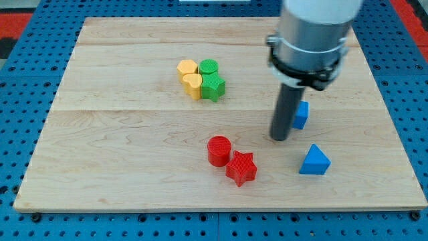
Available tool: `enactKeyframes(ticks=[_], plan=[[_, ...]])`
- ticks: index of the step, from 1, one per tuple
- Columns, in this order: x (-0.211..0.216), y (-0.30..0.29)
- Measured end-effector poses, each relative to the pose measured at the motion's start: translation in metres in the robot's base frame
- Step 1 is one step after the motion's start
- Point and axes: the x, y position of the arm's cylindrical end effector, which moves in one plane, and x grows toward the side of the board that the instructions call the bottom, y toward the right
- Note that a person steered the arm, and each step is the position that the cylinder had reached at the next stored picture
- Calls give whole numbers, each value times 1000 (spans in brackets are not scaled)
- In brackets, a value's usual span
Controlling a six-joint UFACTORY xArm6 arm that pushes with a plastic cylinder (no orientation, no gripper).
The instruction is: Move the red and green blocks parallel to each other
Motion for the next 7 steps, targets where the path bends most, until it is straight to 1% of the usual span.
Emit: enactKeyframes(ticks=[1, 2, 3, 4, 5, 6, 7], plan=[[25, -5], [58, 20], [88, -29], [81, -52], [42, -86], [-38, -133], [-65, -165]])
